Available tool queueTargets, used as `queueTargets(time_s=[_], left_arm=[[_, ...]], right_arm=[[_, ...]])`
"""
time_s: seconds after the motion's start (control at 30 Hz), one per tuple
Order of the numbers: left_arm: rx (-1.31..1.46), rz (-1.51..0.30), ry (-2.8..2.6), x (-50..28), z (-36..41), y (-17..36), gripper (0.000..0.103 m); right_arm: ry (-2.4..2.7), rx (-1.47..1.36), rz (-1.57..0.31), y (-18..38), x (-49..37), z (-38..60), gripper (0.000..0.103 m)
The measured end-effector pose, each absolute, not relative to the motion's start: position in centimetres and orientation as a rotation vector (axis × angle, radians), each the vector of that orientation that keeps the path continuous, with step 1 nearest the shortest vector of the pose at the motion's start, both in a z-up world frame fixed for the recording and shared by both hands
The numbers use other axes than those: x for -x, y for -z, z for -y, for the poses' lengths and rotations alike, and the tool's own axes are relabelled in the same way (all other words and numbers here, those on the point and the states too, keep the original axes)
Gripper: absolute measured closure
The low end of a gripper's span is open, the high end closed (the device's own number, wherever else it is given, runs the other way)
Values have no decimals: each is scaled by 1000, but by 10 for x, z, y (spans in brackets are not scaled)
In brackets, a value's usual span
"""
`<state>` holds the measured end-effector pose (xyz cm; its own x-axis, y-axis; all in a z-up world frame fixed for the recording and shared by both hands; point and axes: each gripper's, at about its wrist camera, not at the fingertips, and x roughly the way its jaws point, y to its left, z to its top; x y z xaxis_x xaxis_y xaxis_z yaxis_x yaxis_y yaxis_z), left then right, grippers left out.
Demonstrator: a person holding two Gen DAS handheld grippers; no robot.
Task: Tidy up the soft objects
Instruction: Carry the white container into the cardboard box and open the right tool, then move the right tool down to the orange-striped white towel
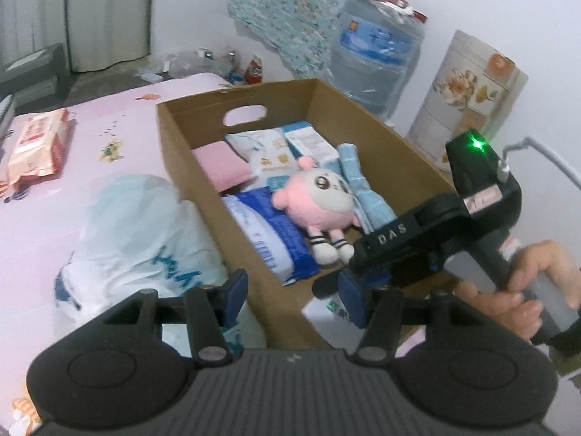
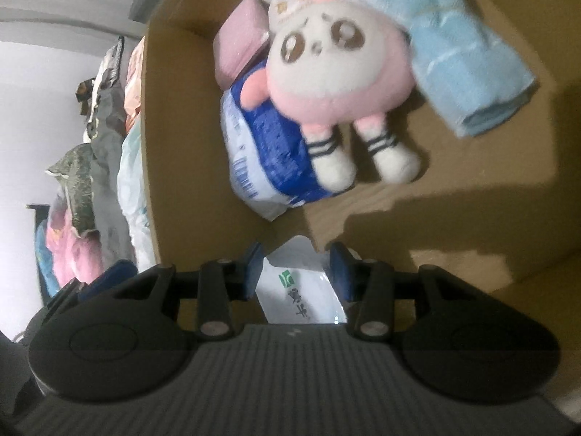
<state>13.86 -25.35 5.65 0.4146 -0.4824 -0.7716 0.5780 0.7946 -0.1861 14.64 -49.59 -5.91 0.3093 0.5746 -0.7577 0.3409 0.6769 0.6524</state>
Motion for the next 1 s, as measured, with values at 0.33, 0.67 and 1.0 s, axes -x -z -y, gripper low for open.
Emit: queueTargets(time_s=[0.33, 0.67, 1.0], left_arm=[[-50, -936, 614, -137, 211, -52, 39], [-25, -823, 427, -113, 116, -75, 30], [23, -822, 200, -77, 23, -54, 30]], right_arm=[[-186, -919, -1219, 53, -142, 485, 49], [-178, -834, -960, -16, -117, 480, 35], [-499, -755, -866, -51, -133, 368, 26]])
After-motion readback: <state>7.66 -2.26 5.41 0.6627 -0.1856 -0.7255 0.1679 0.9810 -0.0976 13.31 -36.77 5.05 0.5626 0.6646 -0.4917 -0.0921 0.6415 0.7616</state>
